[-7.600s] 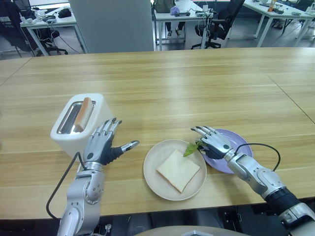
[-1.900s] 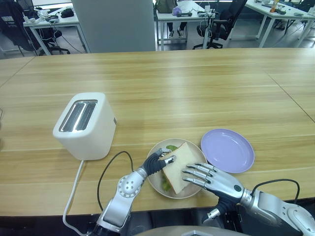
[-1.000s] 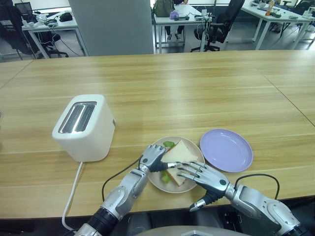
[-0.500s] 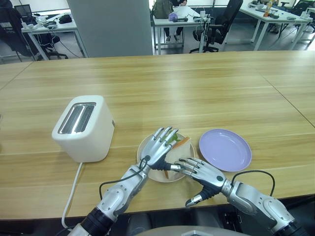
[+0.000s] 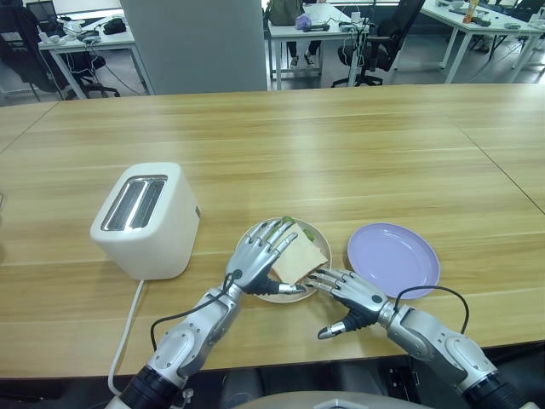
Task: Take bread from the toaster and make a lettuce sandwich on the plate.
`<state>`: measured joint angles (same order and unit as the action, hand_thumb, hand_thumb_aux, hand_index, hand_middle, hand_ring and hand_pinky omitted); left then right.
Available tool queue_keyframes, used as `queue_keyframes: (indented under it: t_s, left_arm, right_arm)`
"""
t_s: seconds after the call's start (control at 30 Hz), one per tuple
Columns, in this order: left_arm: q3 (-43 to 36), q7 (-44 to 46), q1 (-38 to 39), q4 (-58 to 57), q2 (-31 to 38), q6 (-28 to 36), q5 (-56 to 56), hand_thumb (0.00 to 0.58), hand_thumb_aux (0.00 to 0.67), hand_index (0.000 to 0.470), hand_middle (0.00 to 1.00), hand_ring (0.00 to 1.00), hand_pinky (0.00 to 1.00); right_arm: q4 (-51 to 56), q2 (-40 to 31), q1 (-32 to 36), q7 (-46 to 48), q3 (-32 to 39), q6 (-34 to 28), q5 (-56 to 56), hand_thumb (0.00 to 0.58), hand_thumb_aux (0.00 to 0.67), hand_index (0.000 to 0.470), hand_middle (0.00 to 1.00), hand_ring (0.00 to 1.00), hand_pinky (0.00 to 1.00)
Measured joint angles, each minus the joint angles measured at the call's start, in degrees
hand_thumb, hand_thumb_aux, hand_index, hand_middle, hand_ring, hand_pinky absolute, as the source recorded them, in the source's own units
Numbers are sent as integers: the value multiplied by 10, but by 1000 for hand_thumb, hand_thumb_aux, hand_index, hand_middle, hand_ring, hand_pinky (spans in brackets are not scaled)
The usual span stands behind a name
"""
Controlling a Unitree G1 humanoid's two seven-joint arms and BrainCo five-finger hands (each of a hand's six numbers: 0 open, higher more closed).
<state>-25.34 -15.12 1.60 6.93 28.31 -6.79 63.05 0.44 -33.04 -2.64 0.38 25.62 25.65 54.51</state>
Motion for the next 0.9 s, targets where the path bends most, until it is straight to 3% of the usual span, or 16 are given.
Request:
queue_keyframes:
  t_s: [0.23, 0.27, 0.3, 0.33, 0.37, 0.53, 0.63, 0.73, 0.9]
  left_arm:
    - [54, 30, 33, 34, 12, -11, -73, 0, 0, 0, 0, 0, 0]
    - [65, 48, 47, 53, 13, -16, -106, 0, 0, 0, 0, 0, 0]
    - [77, 73, 62, 73, 14, -21, -146, 0, 0, 0, 55, 55, 55]
    - [85, 96, 74, 91, 20, -26, -181, 580, 670, 460, 1000, 1000, 1000]
    - [94, 123, 87, 109, 33, -38, -222, 580, 670, 460, 1000, 1000, 1000]
    - [132, 233, 183, 201, 107, -98, -372, 580, 670, 460, 1000, 1000, 1000]
    - [126, 283, 220, 225, 125, -107, -406, 580, 670, 460, 1000, 1000, 1000]
    - [81, 348, 270, 231, 139, -100, -404, 580, 670, 460, 1000, 1000, 1000]
    - [44, 379, 267, 183, 126, -72, -343, 580, 670, 460, 1000, 1000, 1000]
  right_arm:
    - [-47, -7, -7, 2, -16, 6, -28, 18, 11, 7, 0, 0, 0]
    - [-56, -12, -15, 2, -23, 11, -40, 172, 108, 74, 0, 0, 0]
    - [-62, -18, -21, 2, -32, 16, -54, 445, 347, 238, 0, 0, 0]
    - [-64, -24, -24, 2, -39, 21, -69, 580, 670, 460, 463, 463, 463]
    - [-65, -30, -28, 5, -51, 26, -91, 580, 670, 460, 1000, 1000, 1000]
    - [-80, -71, -84, 34, -96, 58, -190, 580, 670, 460, 1000, 1000, 1000]
    - [-100, -73, -105, 56, -95, 65, -208, 580, 670, 460, 1000, 1000, 1000]
    - [-111, -68, -140, 85, -73, 67, -214, 580, 670, 460, 1000, 1000, 1000]
    - [-96, -36, -157, 107, -27, 56, -185, 580, 670, 460, 1000, 1000, 1000]
